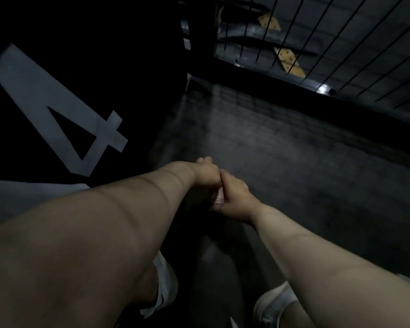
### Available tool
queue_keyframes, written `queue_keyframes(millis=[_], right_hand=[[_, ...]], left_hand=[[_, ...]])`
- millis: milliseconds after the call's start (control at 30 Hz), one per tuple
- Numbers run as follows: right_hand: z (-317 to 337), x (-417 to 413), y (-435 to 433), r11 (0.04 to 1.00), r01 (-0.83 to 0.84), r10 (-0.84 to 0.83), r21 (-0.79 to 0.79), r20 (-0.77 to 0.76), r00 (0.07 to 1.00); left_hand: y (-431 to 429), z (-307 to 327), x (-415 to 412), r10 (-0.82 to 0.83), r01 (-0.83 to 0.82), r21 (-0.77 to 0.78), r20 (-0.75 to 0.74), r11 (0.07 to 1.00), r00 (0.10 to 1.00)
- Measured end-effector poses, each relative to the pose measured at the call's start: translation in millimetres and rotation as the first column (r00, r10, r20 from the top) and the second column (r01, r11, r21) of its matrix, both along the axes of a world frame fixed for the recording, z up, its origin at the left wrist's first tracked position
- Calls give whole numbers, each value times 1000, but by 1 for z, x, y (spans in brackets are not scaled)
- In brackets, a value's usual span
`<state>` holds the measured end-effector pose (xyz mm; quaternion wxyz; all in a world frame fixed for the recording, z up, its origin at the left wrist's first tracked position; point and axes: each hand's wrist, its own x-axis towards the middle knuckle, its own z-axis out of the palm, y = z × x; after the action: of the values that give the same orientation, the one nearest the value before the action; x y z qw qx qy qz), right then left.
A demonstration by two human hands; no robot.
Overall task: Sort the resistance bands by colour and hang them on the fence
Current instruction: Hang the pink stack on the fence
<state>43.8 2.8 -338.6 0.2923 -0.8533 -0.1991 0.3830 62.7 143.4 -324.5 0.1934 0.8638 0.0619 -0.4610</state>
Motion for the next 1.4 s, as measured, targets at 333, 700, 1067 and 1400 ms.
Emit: queue_keyframes(millis=[333, 700, 1067, 1400], right_hand=[[135, 40, -22, 998, -58, 55, 7, 263, 963], [339, 37, -33, 984, -83, 26, 159, 335, 942], [483, 8, -50, 947, -2, -135, 321, 403, 905], [547, -24, -90, 882, 58, -208, 468, 276, 938]], left_hand=[[14, 136, 30, 244, -196, -238, 194, 951, 950], [12, 332, 3, 469, -189, -657, 280, 729, 838], [5, 442, -44, 381, 141, -873, 343, 468, 858], [-21, 510, -66, 357, 273, -819, 485, 504, 798]])
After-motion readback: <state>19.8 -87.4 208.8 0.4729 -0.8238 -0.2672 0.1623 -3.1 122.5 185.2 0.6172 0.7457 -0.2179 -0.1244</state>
